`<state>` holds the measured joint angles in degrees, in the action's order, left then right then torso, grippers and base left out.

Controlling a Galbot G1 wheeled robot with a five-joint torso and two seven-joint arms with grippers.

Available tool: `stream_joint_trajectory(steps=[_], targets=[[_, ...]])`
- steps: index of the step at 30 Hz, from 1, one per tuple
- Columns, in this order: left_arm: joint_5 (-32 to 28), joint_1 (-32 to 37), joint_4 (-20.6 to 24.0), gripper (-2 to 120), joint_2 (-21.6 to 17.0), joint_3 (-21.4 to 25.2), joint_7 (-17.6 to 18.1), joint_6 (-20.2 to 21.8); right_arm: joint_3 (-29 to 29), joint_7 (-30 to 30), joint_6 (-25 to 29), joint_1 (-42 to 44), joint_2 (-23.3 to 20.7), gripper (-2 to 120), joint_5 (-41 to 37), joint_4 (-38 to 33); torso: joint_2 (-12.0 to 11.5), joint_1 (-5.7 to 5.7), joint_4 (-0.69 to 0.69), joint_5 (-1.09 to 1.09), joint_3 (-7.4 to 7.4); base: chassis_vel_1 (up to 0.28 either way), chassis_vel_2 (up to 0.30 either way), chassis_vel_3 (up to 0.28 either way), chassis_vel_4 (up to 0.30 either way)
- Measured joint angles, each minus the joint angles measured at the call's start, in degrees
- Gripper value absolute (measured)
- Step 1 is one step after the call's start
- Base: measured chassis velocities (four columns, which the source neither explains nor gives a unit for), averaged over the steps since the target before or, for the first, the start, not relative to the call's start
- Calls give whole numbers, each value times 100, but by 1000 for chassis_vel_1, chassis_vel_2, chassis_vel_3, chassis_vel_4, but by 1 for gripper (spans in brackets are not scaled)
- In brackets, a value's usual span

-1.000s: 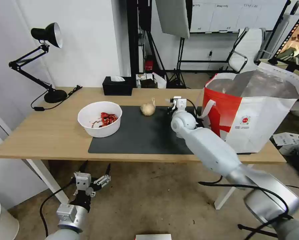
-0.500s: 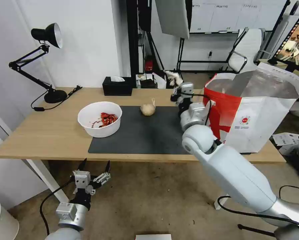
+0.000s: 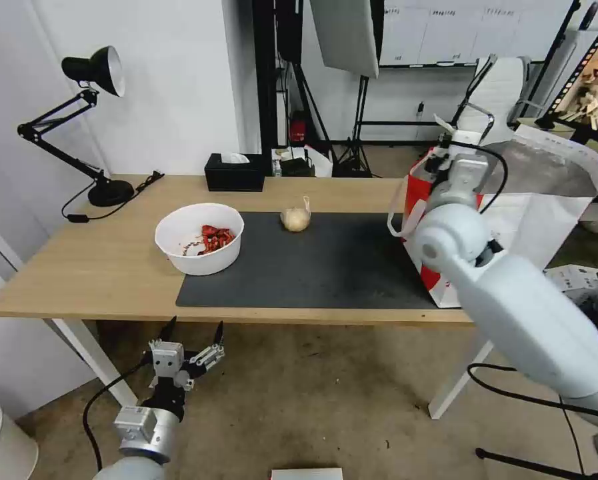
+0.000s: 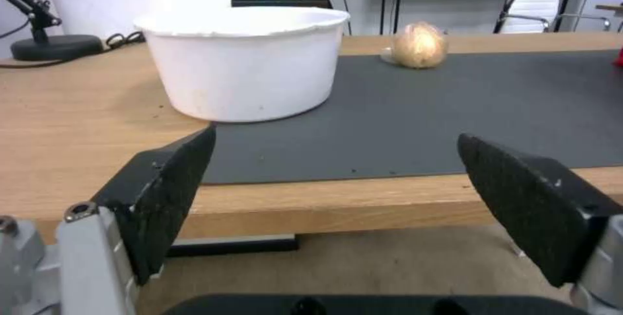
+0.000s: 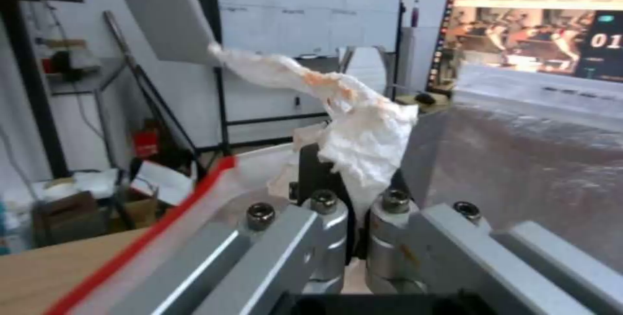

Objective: Pick up the trash from the table and place it into the takeout bag.

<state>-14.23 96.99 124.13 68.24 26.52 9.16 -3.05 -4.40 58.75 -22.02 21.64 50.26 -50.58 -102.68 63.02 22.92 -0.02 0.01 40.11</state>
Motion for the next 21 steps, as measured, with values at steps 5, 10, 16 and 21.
stream_joint_trajectory(steps=[5, 10, 16, 21], targets=[[-2, 40, 25, 100, -5, 4, 7, 15, 82, 40, -140, -20, -184, 12, -242, -162, 0, 0, 1, -2, 0, 0, 0, 0, 0], [-40, 7, 81, 100, -56, 13, 38, 60, 145, 28, -184, -28, -307, 30, -404, -308, 0, 0, 2, -1, 0, 0, 0, 0, 0], [-39, 104, 182, 100, -39, 22, 39, 75, 212, -24, -187, 78, -409, 50, -426, -451, 0, 0, 1, -1, 0, 0, 0, 0, 0], [-8, 166, 236, 100, -9, 14, 38, 75, 313, -208, -175, 166, -500, 64, -481, -573, 0, 0, 2, -1, 0, 0, 0, 0, 0]])
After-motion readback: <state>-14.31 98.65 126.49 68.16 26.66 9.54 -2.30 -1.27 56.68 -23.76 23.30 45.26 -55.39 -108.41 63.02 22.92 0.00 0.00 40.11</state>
